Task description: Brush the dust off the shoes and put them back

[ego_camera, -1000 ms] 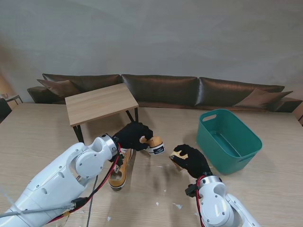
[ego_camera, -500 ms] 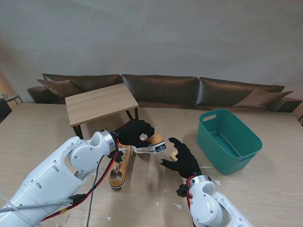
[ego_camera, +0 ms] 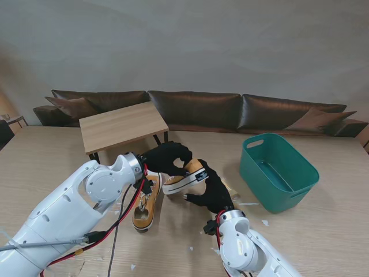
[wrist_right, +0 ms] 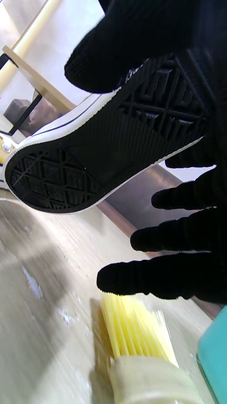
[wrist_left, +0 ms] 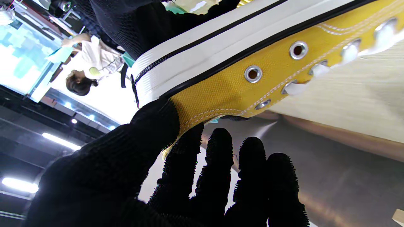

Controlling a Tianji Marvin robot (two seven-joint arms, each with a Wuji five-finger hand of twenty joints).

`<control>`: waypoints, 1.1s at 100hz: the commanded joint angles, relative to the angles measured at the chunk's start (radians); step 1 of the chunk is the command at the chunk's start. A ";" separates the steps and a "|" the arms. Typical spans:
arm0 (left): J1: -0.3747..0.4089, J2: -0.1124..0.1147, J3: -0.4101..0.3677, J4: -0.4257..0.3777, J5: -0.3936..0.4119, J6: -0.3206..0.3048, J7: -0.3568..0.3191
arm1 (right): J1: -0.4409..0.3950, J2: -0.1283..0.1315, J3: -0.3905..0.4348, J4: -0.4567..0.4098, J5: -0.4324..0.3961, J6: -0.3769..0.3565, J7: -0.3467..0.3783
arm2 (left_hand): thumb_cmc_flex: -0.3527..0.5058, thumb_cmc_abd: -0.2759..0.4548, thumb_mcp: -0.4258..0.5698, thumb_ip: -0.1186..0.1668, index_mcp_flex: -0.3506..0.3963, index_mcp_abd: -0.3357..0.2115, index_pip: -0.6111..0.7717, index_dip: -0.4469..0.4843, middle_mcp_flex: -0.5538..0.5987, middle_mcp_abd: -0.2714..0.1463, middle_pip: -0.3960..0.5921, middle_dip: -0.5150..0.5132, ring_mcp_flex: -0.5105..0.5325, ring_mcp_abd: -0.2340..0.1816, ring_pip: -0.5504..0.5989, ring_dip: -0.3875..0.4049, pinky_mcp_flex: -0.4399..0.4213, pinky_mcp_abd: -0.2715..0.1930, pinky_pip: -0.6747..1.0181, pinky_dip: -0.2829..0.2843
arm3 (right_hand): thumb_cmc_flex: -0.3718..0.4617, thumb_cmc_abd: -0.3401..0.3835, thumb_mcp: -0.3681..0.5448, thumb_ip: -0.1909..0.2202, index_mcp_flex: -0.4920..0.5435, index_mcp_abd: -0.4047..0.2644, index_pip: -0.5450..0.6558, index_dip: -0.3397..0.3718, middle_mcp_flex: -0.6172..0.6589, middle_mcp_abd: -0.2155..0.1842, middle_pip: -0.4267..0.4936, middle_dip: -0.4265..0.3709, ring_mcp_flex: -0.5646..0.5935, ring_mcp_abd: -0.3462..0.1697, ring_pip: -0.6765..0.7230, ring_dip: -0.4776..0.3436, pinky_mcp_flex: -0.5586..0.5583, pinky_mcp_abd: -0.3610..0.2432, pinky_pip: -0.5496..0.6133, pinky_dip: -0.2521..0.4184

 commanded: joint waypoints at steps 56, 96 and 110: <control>-0.017 0.003 -0.007 -0.029 -0.073 0.001 -0.084 | 0.070 -0.059 -0.042 0.058 0.068 0.025 -0.074 | 0.000 0.080 0.022 -0.008 0.033 -0.067 0.185 0.107 0.021 -0.013 -0.008 0.026 0.032 -0.010 0.004 -0.007 -0.003 -0.030 0.033 -0.009 | -0.013 -0.021 0.004 -0.031 0.001 0.015 -0.003 0.136 -0.033 0.001 0.107 0.017 0.004 0.013 0.020 0.016 -0.464 0.002 -0.082 0.126; -0.025 0.003 -0.002 -0.015 -0.097 0.014 -0.101 | 0.030 -0.084 -0.031 0.039 0.090 -0.040 -0.181 | 0.004 0.080 0.023 -0.008 0.030 -0.066 0.179 0.109 0.020 -0.009 -0.011 0.026 0.031 -0.010 -0.002 -0.009 -0.003 -0.028 0.026 -0.013 | -0.076 -0.078 0.040 -0.044 0.004 0.013 -0.006 0.115 -0.031 0.004 0.138 0.022 0.034 0.049 0.021 0.017 -0.448 0.052 -0.083 0.134; -0.035 -0.002 0.008 0.007 -0.106 0.010 -0.093 | 0.005 -0.088 -0.021 0.022 0.105 -0.075 -0.203 | 0.006 0.080 0.023 -0.008 0.030 -0.064 0.178 0.111 0.021 -0.006 -0.012 0.027 0.030 -0.005 -0.006 -0.011 -0.002 -0.027 0.023 -0.015 | -0.072 -0.084 0.042 -0.047 -0.003 -0.058 0.101 0.230 -0.028 -0.010 0.243 0.054 0.074 0.052 0.037 0.028 -0.415 0.066 -0.068 0.144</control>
